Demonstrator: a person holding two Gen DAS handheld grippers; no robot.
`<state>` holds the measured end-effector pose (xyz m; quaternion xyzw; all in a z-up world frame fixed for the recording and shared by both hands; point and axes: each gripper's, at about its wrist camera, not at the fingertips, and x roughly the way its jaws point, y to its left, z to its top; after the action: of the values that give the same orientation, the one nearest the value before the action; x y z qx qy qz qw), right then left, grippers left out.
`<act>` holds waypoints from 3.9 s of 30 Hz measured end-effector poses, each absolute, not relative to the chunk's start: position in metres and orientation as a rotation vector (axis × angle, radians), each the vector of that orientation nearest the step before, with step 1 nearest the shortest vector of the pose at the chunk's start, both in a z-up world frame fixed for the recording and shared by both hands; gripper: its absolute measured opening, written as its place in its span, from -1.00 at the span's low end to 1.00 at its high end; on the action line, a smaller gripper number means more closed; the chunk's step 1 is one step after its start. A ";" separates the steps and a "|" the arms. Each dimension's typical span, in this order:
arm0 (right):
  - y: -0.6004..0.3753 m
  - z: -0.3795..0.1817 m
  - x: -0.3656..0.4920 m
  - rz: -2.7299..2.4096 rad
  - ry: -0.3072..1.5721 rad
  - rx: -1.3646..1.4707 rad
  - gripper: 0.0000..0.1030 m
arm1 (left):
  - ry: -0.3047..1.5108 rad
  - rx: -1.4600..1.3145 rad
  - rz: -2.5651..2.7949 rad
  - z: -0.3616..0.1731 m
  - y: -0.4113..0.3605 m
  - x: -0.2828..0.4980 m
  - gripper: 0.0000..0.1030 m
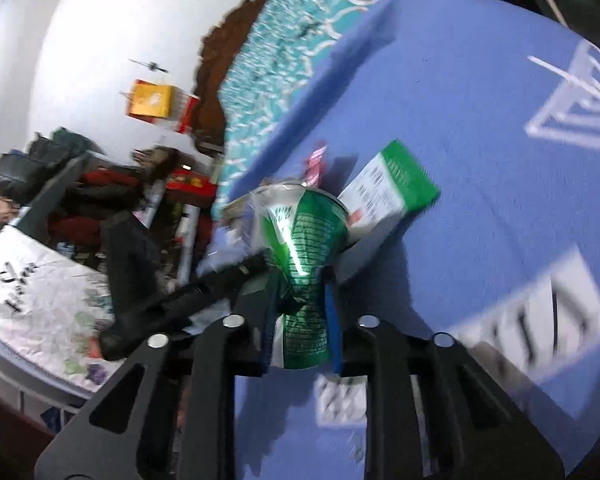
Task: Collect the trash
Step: 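Grasp the blue carton with the left tool while the right grasps the green can, then carry the blue carton and green can to the bin and release both, then move both tools back over the table toward the remaining trash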
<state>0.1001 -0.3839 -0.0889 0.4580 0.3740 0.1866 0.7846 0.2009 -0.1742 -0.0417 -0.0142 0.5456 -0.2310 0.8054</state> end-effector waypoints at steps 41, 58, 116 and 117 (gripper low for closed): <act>-0.402 -0.081 -0.096 0.160 0.584 1.007 -0.66 | 0.950 0.327 -0.632 -0.019 -0.180 0.011 -0.07; -0.534 -0.070 -0.155 -0.115 0.388 1.052 -0.67 | 0.844 0.543 -0.835 -0.008 -0.336 0.005 -0.07; -0.331 -0.059 -0.153 -0.596 0.567 0.839 0.81 | 0.717 0.291 -0.643 -0.020 -0.099 0.018 0.65; -0.327 -0.062 -0.151 -0.591 0.580 0.847 0.81 | 0.723 0.293 -0.646 -0.024 -0.096 0.019 0.65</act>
<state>-0.1508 -0.3272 -0.0618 0.3990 0.2734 -0.2787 0.8297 0.0189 -0.0965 -0.0238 0.1401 0.3462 -0.3096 0.8745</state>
